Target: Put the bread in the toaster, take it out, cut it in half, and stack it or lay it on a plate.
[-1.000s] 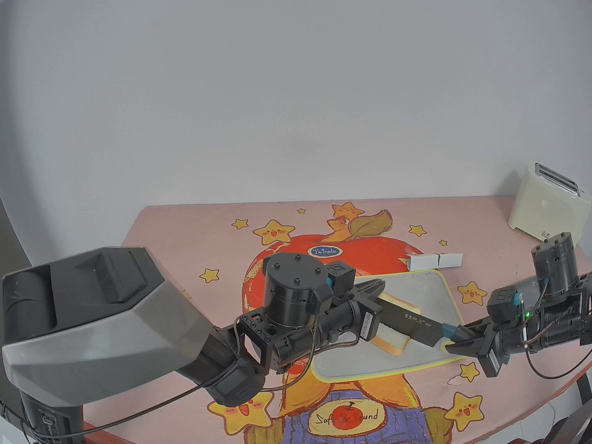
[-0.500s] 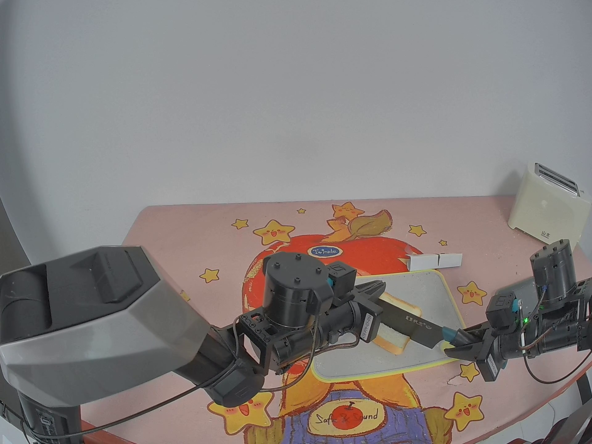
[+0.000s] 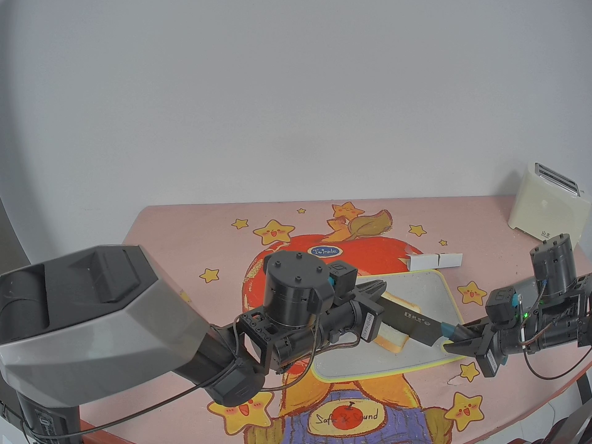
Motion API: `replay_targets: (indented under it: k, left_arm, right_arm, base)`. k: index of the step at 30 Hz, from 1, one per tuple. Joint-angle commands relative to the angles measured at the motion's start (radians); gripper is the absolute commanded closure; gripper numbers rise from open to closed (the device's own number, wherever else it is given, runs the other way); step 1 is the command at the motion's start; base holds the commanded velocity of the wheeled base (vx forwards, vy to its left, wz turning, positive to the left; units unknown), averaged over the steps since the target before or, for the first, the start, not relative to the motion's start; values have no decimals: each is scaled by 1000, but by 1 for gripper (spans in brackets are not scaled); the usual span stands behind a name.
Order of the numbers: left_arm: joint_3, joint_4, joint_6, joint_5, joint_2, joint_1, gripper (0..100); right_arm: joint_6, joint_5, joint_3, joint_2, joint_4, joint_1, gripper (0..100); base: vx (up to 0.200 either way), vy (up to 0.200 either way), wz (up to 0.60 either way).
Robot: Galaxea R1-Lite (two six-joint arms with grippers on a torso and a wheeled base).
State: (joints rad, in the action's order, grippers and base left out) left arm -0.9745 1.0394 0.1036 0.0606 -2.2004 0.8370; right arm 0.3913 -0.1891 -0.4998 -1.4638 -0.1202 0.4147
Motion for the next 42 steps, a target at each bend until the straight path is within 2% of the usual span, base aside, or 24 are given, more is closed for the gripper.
replay_targets:
  k: [1, 13, 20, 34, 42]
  left_arm:
    - [-12, 11, 1, -1, 19, 1, 100]
    - [-6, 11, -2, 1, 45, 13, 100]
    - [-3, 14, -2, 1, -19, 33, 100]
    - [0, 13, -2, 1, -32, 28, 100]
    - [-9, 10, -2, 1, -32, 40, 100]
  right_arm:
    - [1, 0, 15, -1, 10, 1, 100]
    - [1, 0, -13, 7, 8, 1, 100]
    - [1, -1, -22, 5, 13, 3, 100]
    - [1, -1, -33, 7, 13, 3, 100]
    - [1, 0, 21, 2, 7, 1, 100]
  base:
    - [0, 0, 0]
    - [0, 0, 0]
    - [0, 0, 0]
    - [0, 0, 0]
    - [0, 0, 0]
